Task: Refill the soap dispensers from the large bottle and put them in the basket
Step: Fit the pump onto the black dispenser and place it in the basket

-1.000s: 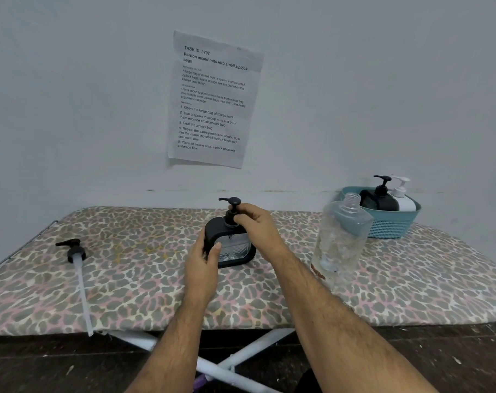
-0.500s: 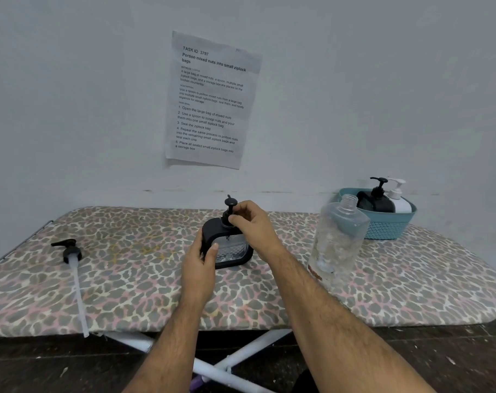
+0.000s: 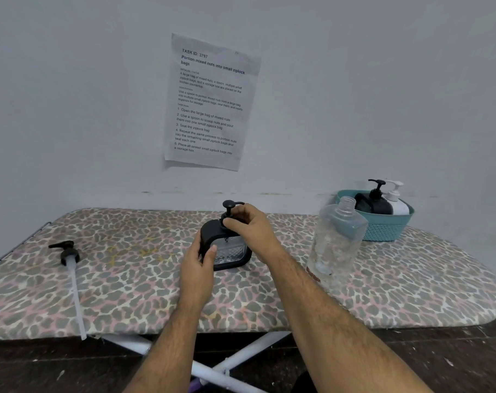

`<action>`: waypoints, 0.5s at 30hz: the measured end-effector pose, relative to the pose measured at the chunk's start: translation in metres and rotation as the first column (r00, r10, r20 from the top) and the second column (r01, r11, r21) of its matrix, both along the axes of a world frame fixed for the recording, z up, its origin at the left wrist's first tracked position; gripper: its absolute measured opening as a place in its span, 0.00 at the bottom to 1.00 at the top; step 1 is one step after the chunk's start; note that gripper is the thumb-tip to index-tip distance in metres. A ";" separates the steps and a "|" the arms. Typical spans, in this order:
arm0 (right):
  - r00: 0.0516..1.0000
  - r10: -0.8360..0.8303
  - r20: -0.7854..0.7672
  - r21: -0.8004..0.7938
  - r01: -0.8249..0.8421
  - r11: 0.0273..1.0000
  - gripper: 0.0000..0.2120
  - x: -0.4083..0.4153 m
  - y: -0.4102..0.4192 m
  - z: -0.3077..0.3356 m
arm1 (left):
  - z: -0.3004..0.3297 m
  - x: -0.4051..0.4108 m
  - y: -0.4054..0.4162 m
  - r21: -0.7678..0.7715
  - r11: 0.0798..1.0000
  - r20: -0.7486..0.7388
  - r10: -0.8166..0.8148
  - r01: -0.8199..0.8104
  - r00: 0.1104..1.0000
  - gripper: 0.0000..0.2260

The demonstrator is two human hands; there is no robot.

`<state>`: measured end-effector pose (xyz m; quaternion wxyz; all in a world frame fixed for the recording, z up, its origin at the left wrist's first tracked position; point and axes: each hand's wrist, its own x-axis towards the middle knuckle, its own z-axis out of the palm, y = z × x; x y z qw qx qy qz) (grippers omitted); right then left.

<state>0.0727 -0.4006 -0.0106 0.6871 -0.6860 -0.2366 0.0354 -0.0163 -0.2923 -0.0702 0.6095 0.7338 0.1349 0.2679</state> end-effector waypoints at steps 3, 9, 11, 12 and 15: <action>1.000 -0.007 -0.014 0.009 0.007 1.000 0.09 0.001 0.001 -0.001 | -0.001 0.001 0.001 0.002 1.000 0.006 0.000 0.000 1.000 0.22; 0.999 0.014 -0.050 -0.002 -0.015 1.000 0.08 0.003 0.000 -0.001 | 0.001 -0.001 -0.001 -0.017 1.000 0.014 -0.008 0.008 1.000 0.22; 0.998 0.027 -0.049 0.010 -0.026 1.000 0.07 0.002 0.000 -0.001 | 0.001 -0.001 0.000 -0.024 1.000 0.014 -0.009 0.009 1.000 0.22; 0.999 0.025 -0.043 0.016 -0.025 1.000 0.07 0.002 0.000 -0.001 | 0.001 -0.001 0.000 -0.023 1.000 0.014 -0.008 0.009 1.000 0.22; 0.999 0.020 -0.045 0.031 -0.018 0.999 0.08 0.002 -0.001 0.000 | 0.001 0.000 0.000 -0.018 1.000 0.016 -0.010 0.010 1.000 0.22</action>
